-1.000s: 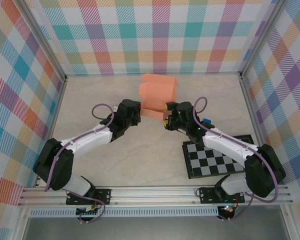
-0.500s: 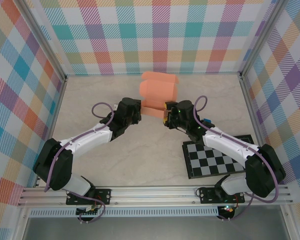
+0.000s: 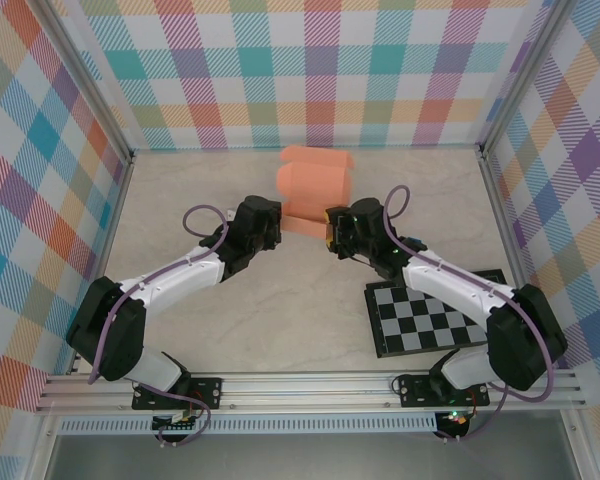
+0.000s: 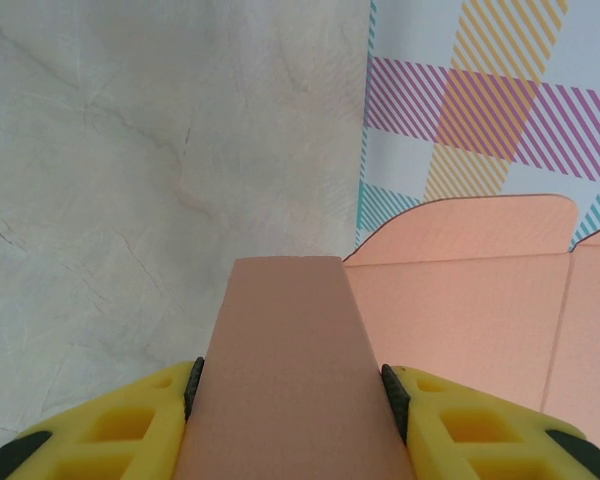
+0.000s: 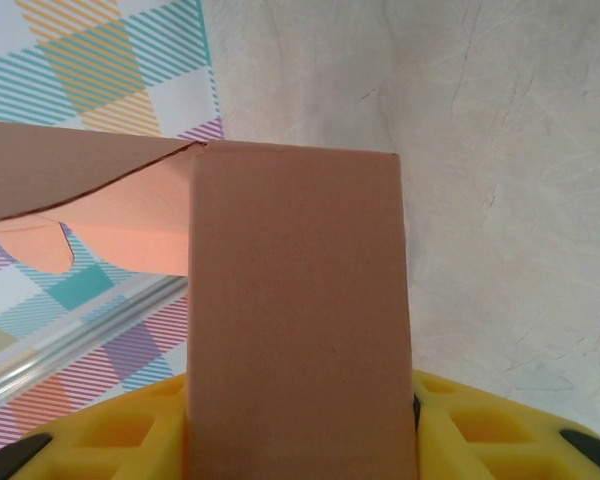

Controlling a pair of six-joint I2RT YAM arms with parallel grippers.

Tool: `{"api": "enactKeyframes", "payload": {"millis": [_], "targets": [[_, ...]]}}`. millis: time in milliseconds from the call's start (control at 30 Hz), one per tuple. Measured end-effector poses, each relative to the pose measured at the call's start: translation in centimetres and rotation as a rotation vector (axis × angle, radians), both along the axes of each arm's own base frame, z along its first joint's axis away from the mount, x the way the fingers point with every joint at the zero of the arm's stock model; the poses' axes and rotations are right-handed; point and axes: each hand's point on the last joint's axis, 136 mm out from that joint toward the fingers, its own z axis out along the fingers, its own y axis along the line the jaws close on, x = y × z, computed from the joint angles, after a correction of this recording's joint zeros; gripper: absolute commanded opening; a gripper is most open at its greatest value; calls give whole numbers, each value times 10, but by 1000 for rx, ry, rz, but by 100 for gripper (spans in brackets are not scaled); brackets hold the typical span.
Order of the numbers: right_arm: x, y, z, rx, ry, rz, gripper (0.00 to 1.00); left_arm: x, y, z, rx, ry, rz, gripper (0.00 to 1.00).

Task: Fold the paper box

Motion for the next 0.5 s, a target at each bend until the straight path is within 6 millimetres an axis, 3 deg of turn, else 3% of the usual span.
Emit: {"api": "enactKeyframes", "payload": {"millis": [500], "targets": [[-9, -2, -18, -103, 20, 84, 37, -2, -4, -16, 39, 34, -34, 6]]}}
